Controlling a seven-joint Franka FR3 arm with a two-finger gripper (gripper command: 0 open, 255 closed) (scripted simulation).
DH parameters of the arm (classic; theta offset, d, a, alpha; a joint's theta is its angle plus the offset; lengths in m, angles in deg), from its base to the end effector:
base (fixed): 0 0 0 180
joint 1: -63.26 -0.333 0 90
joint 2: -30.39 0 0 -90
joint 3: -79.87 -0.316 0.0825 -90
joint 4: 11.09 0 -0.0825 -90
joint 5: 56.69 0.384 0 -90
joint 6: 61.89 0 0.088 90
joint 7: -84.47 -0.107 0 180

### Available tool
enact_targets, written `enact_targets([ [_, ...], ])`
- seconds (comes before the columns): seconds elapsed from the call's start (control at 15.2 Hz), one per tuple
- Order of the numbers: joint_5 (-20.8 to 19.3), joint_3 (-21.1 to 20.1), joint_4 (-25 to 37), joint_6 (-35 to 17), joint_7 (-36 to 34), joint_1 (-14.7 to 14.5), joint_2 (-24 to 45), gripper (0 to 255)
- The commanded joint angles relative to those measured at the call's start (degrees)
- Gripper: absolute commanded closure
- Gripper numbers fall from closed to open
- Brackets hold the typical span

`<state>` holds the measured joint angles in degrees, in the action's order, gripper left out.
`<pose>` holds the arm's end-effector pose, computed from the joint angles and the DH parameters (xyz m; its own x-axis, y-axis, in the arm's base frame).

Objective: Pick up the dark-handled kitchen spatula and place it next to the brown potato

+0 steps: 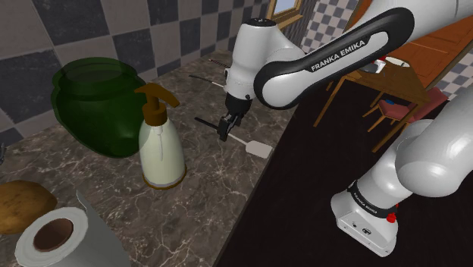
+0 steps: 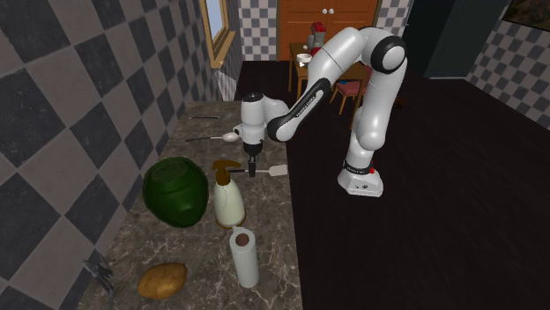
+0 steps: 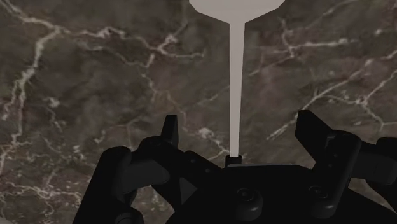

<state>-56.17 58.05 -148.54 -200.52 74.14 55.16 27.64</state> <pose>0.4276 0.2460 0.3387 0.9422 0.3285 0.0662 0.3292 -0.9442 -0.0005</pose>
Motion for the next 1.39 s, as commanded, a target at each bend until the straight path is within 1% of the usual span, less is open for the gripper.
enact_targets([
  [0.0,-0.02,0.00,0.00,-0.05,0.00,0.01,0.04,0],
  [0.2,-0.02,0.00,0.00,-0.04,0.00,0.01,0.03,0],
  [0.26,-0.02,0.00,0.00,-0.04,0.00,0.01,0.03,255],
  [0.86,-0.02,0.00,0.00,-0.05,0.00,0.01,0.04,255],
  [1.32,1.78,0.31,2.19,5.61,1.37,-0.13,-3.66,255],
])
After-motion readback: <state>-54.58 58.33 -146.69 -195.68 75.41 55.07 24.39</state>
